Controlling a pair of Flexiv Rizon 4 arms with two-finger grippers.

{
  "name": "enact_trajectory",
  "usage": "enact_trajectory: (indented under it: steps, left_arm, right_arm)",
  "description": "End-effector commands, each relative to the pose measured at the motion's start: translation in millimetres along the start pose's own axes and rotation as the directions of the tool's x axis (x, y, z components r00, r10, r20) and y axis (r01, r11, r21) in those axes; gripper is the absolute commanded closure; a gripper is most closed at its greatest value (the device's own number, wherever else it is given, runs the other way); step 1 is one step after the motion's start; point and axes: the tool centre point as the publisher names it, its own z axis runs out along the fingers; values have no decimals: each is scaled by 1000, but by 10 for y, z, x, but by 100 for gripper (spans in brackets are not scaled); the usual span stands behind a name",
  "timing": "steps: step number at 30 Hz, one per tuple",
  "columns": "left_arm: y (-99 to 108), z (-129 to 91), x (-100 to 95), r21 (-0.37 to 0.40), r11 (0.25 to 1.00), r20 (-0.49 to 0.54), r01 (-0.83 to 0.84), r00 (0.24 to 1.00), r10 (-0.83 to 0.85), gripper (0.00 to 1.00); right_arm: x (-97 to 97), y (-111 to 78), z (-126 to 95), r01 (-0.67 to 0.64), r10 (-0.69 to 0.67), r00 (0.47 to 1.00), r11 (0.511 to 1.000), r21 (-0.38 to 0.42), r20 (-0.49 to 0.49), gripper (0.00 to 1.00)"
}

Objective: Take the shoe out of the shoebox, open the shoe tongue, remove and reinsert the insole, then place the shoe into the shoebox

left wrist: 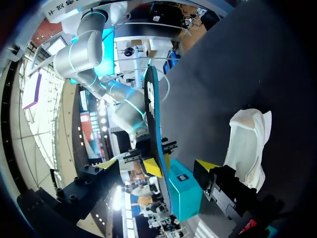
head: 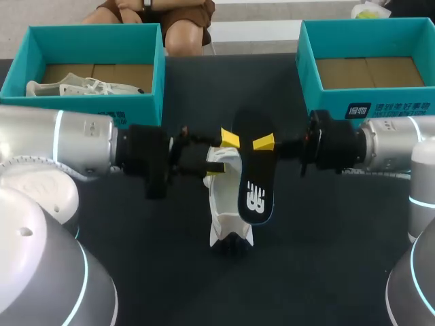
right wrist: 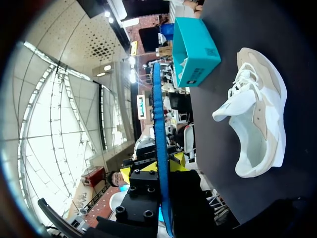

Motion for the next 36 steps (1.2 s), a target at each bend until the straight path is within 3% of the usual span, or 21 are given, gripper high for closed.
enact_trajectory:
  steps: [1,7,25,30,36]
  left_arm:
    - [72,65,-204,-39,999,-226,33,973,-41,0]
    - [133,42,-350,-5,999,-357,49,933,-48,0]
    - [133,42,-350,-5,999,-357,49,933,-48,0]
    - [302,121,-340,-42,998,-513,48,856,-63,0]
    - [405,105,-360,11,999,-625,50,780,-33,0]
  right_arm:
    - [-48,-28,61,-1,1,1000,1000,-10,-8,100]
    - [-72,-54,79,-4,4,1000,1000,-20,-16,100]
    - [-104,-26,95,-30,30,1000,1000,-5,-11,100]
    - [-82,-48,100,-33,33,999,999,0,23,100]
    - [-48,-47,109,-16,16,998,1000,-6,55,100]
